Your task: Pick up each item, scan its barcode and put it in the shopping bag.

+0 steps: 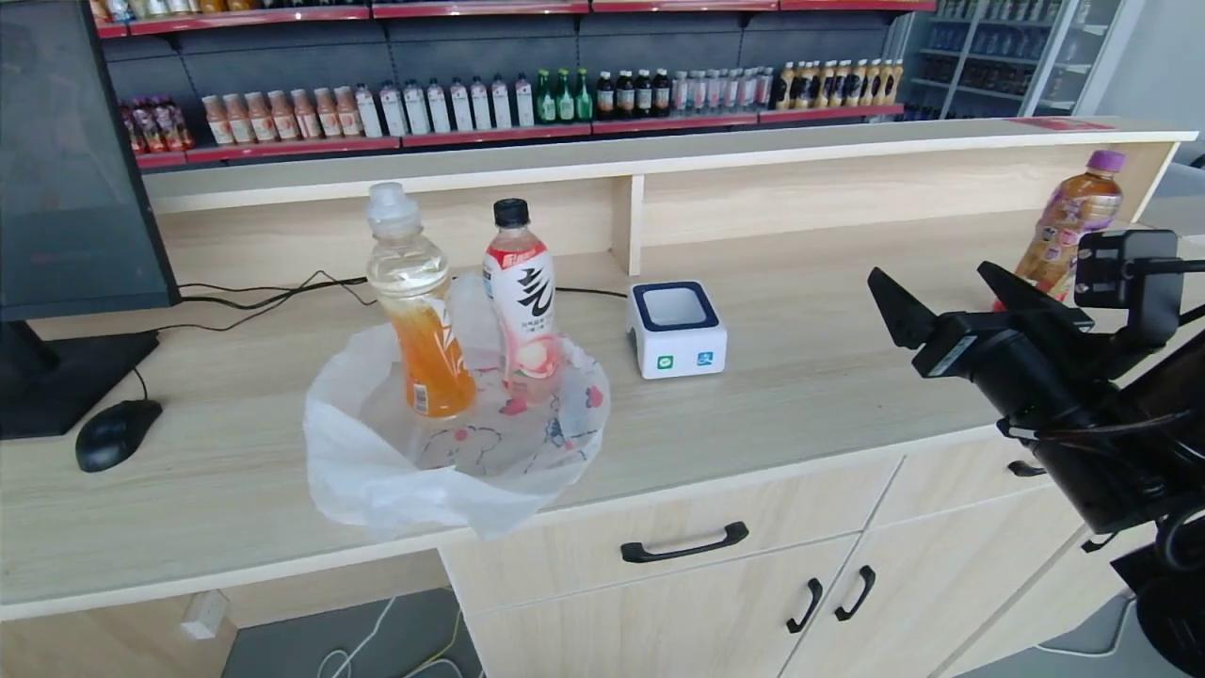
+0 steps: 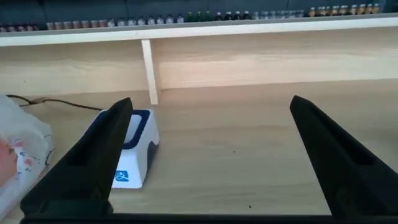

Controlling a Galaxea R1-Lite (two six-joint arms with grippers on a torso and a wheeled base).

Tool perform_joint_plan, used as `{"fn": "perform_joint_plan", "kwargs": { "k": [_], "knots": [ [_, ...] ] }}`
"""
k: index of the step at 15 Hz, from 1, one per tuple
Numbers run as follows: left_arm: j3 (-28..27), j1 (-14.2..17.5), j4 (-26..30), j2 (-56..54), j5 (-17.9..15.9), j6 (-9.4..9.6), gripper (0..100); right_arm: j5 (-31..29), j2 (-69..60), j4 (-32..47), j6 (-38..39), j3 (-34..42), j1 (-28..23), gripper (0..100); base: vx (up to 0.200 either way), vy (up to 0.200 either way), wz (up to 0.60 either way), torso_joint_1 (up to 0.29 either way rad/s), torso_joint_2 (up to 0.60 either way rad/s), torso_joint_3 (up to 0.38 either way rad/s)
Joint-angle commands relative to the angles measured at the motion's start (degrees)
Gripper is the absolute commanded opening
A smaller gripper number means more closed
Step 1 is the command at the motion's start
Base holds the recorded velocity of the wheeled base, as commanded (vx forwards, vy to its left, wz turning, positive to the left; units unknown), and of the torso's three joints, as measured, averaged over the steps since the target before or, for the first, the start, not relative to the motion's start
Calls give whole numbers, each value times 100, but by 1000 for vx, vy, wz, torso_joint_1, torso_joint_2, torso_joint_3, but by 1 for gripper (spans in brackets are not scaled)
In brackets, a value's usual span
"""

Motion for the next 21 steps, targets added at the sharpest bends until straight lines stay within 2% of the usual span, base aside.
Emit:
{"fn": "perform_joint_plan", "kwargs": {
  "k": [1, 16, 21],
  "knots": [
    [0, 1, -4, 0, 4, -6, 100, -2, -33, -3, -7, 76, 2, 100, 0, -200, 0, 2, 7, 2],
    [0, 1, -4, 0, 4, -15, 100, -2, 108, -3, -15, 67, 28, 100, 0, -200, 0, 2, 3, 2],
    [0, 10, -4, 0, 4, -15, 100, -2, 108, -3, -7, 120, 28, 100, 0, -200, 480, 1, 1, 3]
  ]
}}
